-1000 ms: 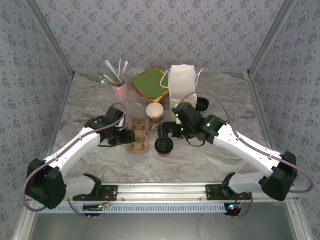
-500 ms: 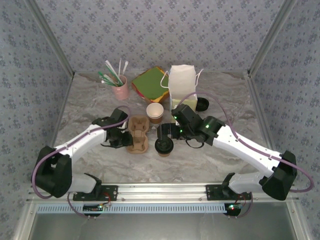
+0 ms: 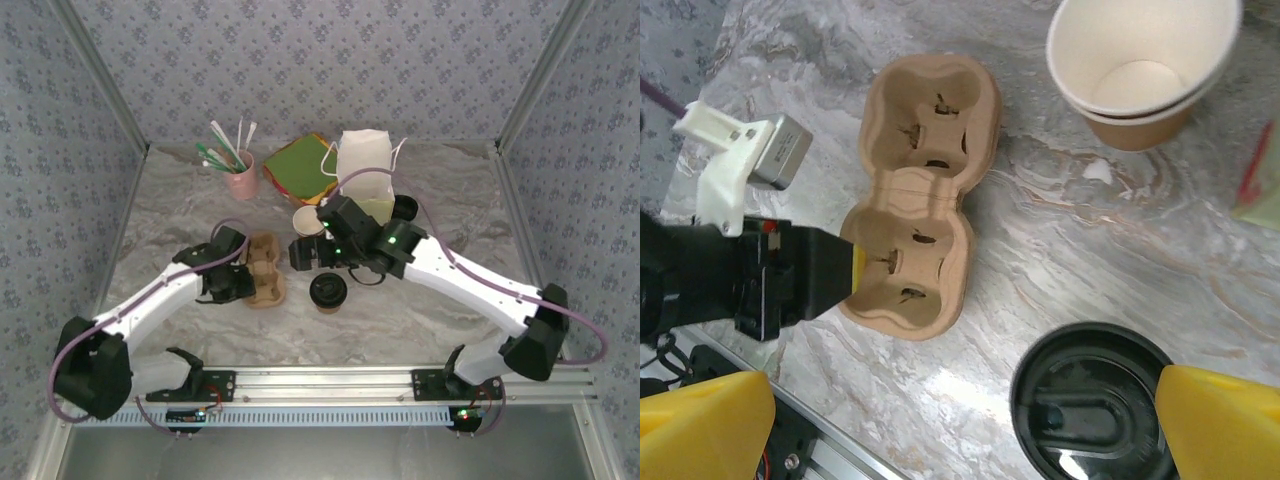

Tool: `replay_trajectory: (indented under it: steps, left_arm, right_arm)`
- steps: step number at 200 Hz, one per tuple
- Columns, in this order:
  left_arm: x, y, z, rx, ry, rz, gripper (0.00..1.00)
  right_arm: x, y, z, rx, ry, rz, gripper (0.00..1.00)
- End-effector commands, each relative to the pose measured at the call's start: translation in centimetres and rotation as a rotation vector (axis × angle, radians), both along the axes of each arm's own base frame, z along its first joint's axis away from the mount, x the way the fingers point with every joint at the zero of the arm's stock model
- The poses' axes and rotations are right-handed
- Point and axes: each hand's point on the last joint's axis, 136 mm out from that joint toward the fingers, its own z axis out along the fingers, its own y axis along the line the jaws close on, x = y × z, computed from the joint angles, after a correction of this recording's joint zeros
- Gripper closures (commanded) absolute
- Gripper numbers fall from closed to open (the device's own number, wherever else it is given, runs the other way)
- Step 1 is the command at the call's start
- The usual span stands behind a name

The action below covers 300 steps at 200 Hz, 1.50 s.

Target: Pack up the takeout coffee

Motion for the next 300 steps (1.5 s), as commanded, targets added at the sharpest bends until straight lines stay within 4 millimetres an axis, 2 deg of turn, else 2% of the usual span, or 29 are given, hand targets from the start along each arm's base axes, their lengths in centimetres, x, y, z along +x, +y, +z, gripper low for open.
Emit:
replay_trajectory:
  steps: [1, 16, 29, 45, 66, 89, 125, 137, 153, 179, 245, 300]
  left_arm:
    - [-1.7, 2.0, -0.3, 0.040, 0.015, 0.099, 0.74]
    - [-2.3, 2.0, -0.5, 0.009, 0.011, 0.112, 0.72]
    - [-2.6, 2.0, -0.4, -0.010, 0.002, 0.115, 0.64]
    - [-2.8, 1.8, 0.0, -0.033, -0.010, 0.113, 0.61]
    - [-2.8, 1.9, 0.8, -0.053, -0.033, 0.123, 0.56]
    - [-2.6, 1.9, 1.5, -0.082, -0.063, 0.143, 0.55]
    - [-2.2, 1.8, 1.5, -0.112, -0.070, 0.159, 0.55]
    - [-2.2, 1.7, 1.2, -0.122, -0.064, 0.161, 0.56]
    - [-2.1, 1.5, 1.0, -0.133, -0.057, 0.161, 0.58]
    - [-2.2, 1.4, 0.6, -0.135, -0.041, 0.161, 0.58]
    - [-2.3, 1.3, 0.1, -0.142, -0.029, 0.157, 0.58]
    - [-2.2, 1.0, 0.0, -0.150, -0.027, 0.149, 0.59]
  right_arm:
    - [0.2, 3.0, 0.5, 0.017, -0.010, 0.060, 0.03]
    - [0.3, 5.0, -0.2, 0.015, 0.016, 0.089, 0.09]
    - [0.5, 6.8, -0.9, 0.016, 0.044, 0.116, 0.21]
    - [0.6, 8.5, -2.2, 0.002, 0.077, 0.132, 0.31]
    - [0.7, 9.9, -4.5, -0.024, 0.134, 0.134, 0.43]
    - [0.7, 10.7, -6.5, -0.035, 0.187, 0.141, 0.50]
    - [0.3, 11.3, -9.3, -0.046, 0.285, 0.141, 0.53]
    - [0.2, 11.2, -10.0, -0.064, 0.304, 0.136, 0.54]
    - [0.0, 10.9, -11.1, -0.090, 0.332, 0.128, 0.60]
    - [-0.6, 10.6, -12.6, -0.103, 0.371, 0.120, 0.62]
    - [-0.8, 9.7, -14.5, -0.151, 0.408, 0.094, 0.63]
    - [-1.3, 10.0, -15.8, -0.158, 0.445, 0.104, 0.64]
